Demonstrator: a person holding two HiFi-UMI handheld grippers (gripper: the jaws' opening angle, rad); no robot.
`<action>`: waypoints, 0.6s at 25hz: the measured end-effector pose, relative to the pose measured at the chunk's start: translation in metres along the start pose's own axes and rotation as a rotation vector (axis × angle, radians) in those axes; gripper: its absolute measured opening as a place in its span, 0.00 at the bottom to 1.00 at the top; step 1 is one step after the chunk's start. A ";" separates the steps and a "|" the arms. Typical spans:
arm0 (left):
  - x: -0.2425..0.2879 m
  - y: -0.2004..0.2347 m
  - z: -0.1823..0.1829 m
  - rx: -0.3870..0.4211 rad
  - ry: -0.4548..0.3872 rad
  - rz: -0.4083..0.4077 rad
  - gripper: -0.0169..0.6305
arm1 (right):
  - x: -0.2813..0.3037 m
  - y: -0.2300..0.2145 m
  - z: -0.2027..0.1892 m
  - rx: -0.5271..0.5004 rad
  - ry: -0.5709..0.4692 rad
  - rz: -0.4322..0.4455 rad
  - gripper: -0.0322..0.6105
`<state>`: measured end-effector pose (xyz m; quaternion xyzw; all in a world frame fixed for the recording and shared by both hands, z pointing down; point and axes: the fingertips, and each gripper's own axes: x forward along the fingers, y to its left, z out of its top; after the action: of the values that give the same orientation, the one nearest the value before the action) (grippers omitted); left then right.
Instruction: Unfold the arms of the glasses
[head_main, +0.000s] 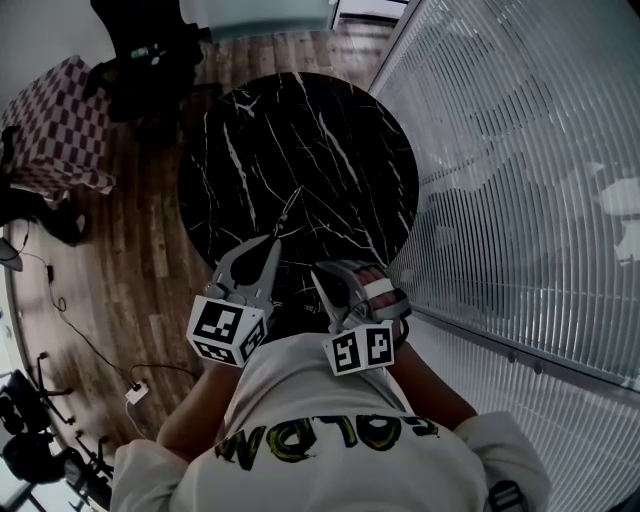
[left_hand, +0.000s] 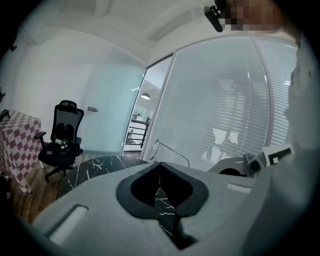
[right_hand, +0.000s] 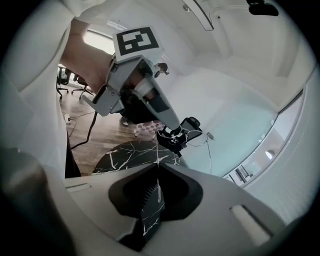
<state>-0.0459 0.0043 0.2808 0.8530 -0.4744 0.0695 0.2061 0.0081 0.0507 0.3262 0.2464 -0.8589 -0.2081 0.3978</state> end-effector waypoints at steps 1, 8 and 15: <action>0.000 0.001 0.000 0.000 -0.003 0.004 0.03 | -0.001 0.003 0.000 0.008 -0.004 0.005 0.07; 0.004 0.008 0.001 -0.012 0.000 0.016 0.03 | -0.001 0.011 0.006 0.052 -0.016 0.040 0.08; 0.009 0.008 -0.015 -0.030 0.038 -0.005 0.03 | 0.000 0.001 -0.008 0.164 -0.005 0.043 0.20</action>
<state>-0.0465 -0.0002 0.2996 0.8495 -0.4693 0.0782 0.2281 0.0138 0.0507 0.3315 0.2590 -0.8791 -0.1291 0.3788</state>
